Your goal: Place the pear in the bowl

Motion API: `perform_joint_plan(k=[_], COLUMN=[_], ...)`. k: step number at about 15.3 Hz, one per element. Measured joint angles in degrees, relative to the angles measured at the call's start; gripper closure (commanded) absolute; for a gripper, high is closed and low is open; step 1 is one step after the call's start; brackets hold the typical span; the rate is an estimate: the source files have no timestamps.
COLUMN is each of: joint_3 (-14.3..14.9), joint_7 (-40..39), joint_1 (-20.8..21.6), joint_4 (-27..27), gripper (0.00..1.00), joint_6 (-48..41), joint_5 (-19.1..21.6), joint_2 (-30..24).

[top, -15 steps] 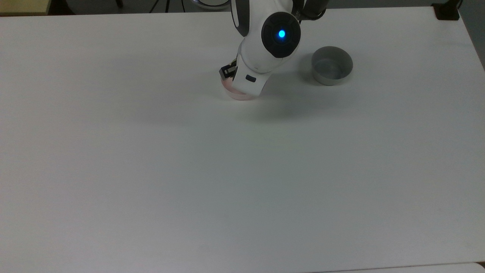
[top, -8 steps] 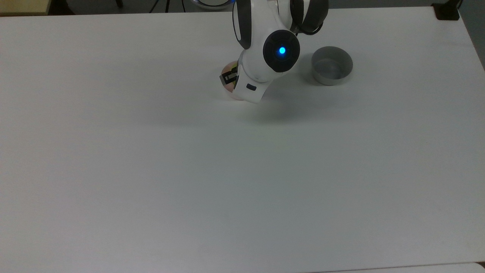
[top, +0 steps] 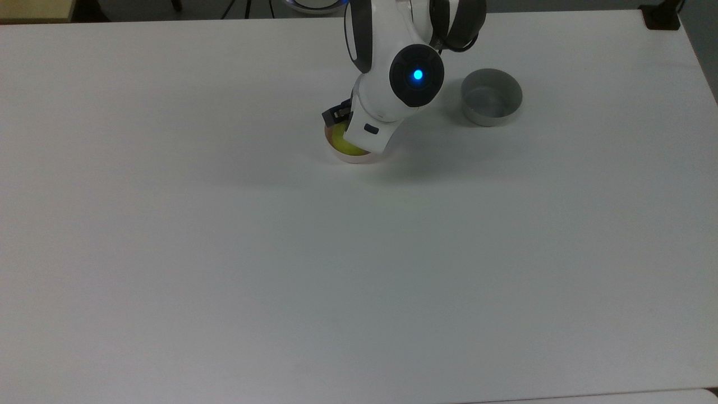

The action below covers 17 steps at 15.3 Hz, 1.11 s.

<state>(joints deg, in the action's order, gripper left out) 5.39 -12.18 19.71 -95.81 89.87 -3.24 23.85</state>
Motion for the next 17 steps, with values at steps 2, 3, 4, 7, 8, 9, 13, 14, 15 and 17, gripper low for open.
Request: perform_joint_plan(k=[2,3,4,7,8,9,13,14,15,17], joint_3=[0.0,0.0,0.0,0.2,0.3,0.4,1.3,1.4,1.5,1.6], joint_7=[0.1,0.1,0.1,0.2,0.2,0.2,0.2,0.2,0.2,0.2], joint_1=[0.0,0.0,0.0,0.0,0.0,0.0,-1.8,-3.3,-4.9,-8.9], joint_4=[0.2,0.4,0.5,1.0,1.3,1.8,4.6,5.0,5.4,6.6], gripper=[0.0,0.0,0.0,0.0,0.0,0.0,0.0,0.0,0.0,0.0], joint_6=[0.0,0.0,0.0,-0.3,-1.0,-2.0,-4.4,-4.5,-4.5,-4.5], joint_5=[0.0,0.0,0.0,0.0,0.0,0.0,0.0,0.0,0.0,0.0], joint_2=[-0.2,-0.3,-0.7,-2.8,-3.9,-5.1,-10.6,-12.2,-13.5,-15.2])
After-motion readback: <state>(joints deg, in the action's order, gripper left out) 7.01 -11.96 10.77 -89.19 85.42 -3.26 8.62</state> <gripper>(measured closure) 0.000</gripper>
